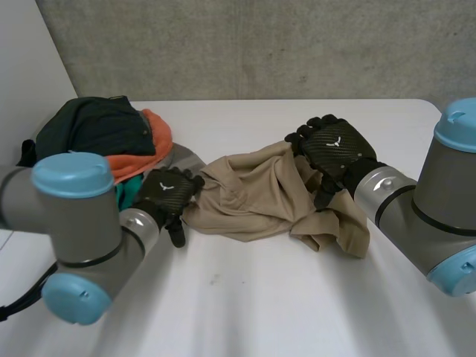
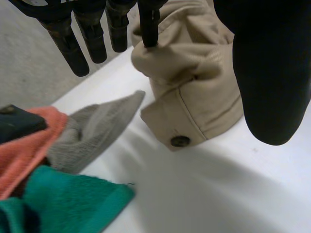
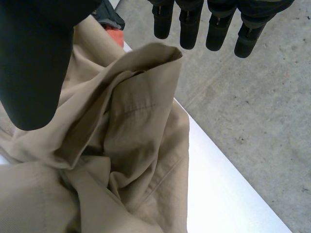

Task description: Fold the laundry.

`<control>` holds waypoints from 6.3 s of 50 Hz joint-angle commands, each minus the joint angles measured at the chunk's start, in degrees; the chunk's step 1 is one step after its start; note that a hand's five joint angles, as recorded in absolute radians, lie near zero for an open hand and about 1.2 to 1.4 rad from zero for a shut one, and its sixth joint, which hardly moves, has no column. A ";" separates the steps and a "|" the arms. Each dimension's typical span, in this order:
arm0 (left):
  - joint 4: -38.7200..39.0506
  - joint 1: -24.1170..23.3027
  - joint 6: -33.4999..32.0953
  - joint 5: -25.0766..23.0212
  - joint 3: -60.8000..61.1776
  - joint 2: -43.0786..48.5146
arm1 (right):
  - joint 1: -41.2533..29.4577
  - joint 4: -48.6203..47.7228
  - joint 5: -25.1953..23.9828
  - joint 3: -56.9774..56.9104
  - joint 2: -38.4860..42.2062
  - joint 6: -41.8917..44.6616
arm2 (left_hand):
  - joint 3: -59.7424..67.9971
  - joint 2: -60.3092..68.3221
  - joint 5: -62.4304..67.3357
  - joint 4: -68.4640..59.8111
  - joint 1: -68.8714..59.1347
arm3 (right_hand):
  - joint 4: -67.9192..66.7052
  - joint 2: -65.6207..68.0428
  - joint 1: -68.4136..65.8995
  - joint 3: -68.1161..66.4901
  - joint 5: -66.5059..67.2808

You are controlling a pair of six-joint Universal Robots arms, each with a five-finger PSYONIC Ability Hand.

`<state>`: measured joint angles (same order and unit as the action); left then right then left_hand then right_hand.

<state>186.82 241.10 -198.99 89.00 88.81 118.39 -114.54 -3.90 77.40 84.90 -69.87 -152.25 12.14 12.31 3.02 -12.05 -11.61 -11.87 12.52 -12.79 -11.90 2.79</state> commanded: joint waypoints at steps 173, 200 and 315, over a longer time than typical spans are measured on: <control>-1.02 -6.69 1.33 -0.67 12.53 -4.76 | 2.04 11.90 3.55 -2.81 -0.97 -5.42 | 18.07 17.91 17.20 -18.17 -18.61 | -68.13 67.48 -67.21 -68.10 67.21; -4.87 0.51 1.76 1.97 -0.99 -35.42 | 6.70 23.07 2.23 -18.54 -16.34 -1.72 | 67.86 67.69 66.98 -67.95 -68.39 | -68.13 67.48 -67.21 -68.10 67.21; -13.95 9.83 25.33 -2.70 -43.54 7.71 | 8.64 13.42 -2.08 -33.13 9.39 -11.93 | 67.86 67.69 66.98 -67.95 -68.39 | -68.13 67.48 -67.21 -68.10 67.21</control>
<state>169.26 251.19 -169.49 84.71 49.61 111.63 -101.70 17.07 72.81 56.84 -72.73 -164.69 68.11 68.58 56.27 -68.71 -66.66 -68.70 67.00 -64.68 -68.03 57.69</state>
